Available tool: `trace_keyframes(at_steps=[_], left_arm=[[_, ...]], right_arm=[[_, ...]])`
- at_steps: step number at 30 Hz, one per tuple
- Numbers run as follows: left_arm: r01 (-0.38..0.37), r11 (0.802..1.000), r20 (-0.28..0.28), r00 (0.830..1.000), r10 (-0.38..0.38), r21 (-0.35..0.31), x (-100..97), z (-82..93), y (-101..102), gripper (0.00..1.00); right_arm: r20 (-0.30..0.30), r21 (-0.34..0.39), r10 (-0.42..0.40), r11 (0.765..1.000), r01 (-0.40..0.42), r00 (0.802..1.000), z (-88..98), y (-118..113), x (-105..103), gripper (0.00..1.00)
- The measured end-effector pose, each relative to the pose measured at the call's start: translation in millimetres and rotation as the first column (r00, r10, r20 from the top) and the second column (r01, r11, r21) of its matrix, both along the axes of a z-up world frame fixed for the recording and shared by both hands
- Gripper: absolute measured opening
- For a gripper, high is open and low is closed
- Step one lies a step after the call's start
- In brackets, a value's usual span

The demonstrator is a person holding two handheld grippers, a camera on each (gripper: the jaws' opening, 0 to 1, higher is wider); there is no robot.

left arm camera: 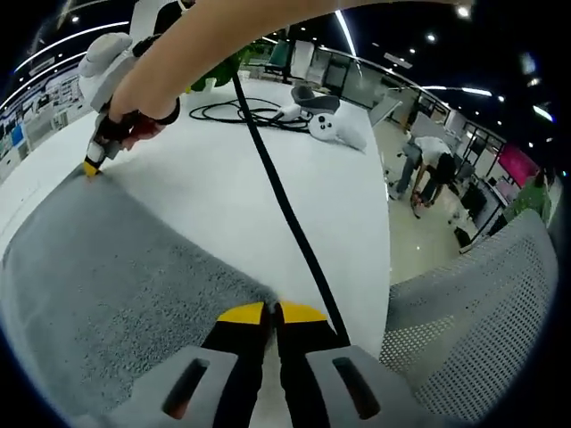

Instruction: Fold the towel on the table until its edges align and the towel forms a compact rectangular stack.

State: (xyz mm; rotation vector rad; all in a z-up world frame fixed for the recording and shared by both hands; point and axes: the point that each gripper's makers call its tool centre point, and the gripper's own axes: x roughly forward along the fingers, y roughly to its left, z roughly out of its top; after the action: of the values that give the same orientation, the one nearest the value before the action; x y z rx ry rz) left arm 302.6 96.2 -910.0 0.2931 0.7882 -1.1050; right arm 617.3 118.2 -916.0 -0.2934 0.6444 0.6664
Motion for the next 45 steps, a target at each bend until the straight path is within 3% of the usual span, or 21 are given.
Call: trace_keyframes(at_steps=[5, 14, 16, 19, 26, 28, 36, 42, 45], left_arm=[[-0.005, 1.0, 0.004, 1.0, 0.005, -0.004, 0.4, -0.5, 0, 0.04], [0.005, 1.0, 0.008, 1.0, -0.005, -0.006, -0.2, -0.6, 1, 0.04], [0.008, 1.0, 0.01, 1.0, -0.008, -0.005, 0.1, -0.7, 1, 0.04], [0.029, 1.0, 0.026, 0.999, -0.028, -0.003, -0.2, -0.9, 1, 0.04], [0.034, 0.999, 0.036, 0.999, -0.034, -0.004, 0.5, -0.8, 0, 0.04], [0.041, 0.999, 0.046, 0.998, -0.041, -0.005, 0.6, -1.1, 1, 0.04], [0.047, 0.999, 0.062, 0.997, -0.046, -0.008, 0.7, -1.2, 0, 0.03], [0.084, 0.996, 0.101, 0.991, -0.083, 0.001, -0.1, -0.5, 0, 0.03], [0.082, 0.997, 0.086, 0.993, -0.081, -0.005, 1.9, 1.5, 1, 0.03]], right_arm=[[0.016, -0.025, 0.015, 1.0, -0.014, 1.0, 5.3, 4, -9, 0.01], [-0.001, -0.004, -0.026, 1.0, 0.026, 1.0, 14.2, 4, -15, 0.06], [0.036, 0.07, -0.063, 0.996, 0.06, 0.997, 24.5, 5, -7, 0.09], [0.019, 0.112, -0.113, 0.988, 0.111, 0.993, 30.0, 1, -2, 0.1], [-0.023, 0.13, -0.125, 0.983, 0.127, 0.992, 12.3, -2, 12, 0.05], [-0.039, 0.084, -0.101, 0.991, 0.104, 0.994, 0.9, -5, 10, 0.01], [0.016, 0.069, -0.057, 0.996, 0.055, 0.998, 5.7, -2, 9, 0.0], [-0.005, 0.129, -0.093, 0.987, 0.093, 0.996, 9.9, -1, 4, 0.0], [-0.011, 0.131, -0.095, 0.987, 0.096, 0.995, 13.2, 0, 2, 0.0]])
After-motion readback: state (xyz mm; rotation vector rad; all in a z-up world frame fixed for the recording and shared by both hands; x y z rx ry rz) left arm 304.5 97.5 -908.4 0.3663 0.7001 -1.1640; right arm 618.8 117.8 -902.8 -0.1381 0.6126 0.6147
